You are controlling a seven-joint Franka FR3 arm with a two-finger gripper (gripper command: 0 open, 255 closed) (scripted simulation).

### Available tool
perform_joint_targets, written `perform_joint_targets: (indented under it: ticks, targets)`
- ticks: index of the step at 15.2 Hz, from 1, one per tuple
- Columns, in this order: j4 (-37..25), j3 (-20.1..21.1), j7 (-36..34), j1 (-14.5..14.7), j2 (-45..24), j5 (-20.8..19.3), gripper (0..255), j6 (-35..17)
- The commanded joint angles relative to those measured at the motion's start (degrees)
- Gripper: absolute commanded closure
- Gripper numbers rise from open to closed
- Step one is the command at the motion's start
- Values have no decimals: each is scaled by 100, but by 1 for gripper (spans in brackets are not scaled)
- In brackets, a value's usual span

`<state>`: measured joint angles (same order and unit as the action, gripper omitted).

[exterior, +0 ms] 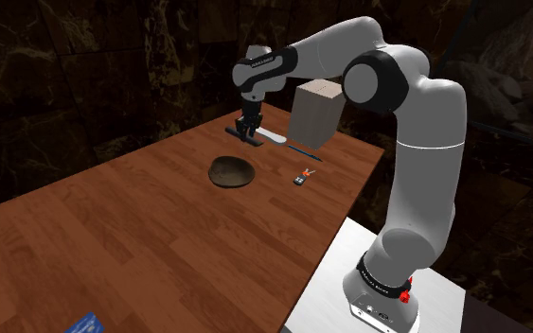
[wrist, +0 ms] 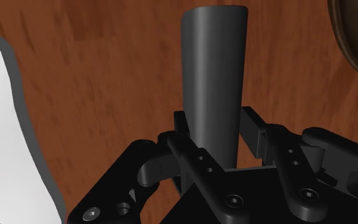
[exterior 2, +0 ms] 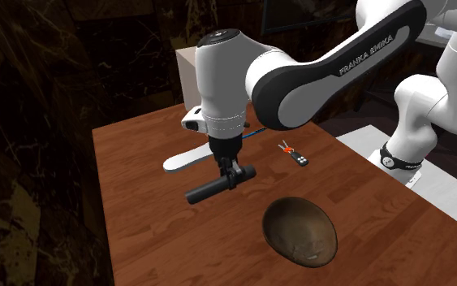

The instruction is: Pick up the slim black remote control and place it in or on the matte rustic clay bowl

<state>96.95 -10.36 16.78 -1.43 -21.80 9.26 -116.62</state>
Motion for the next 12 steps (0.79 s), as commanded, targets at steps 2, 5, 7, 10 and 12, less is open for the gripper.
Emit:
perform_joint_targets:
  ticks: [2, 5, 7, 10, 12]
  targets:
    - [-111, -9, -39, 10, 98, -31, 255, 206]
    - [-245, -18, -66, 11, 167, -54, 255, 407]
    - [-342, -23, -83, 11, 208, -69, 255, 543]
    - [-500, -30, -108, 9, 261, -88, 255, 751]
    - [-252, -8, -204, 91, 443, -122, 255, 673]
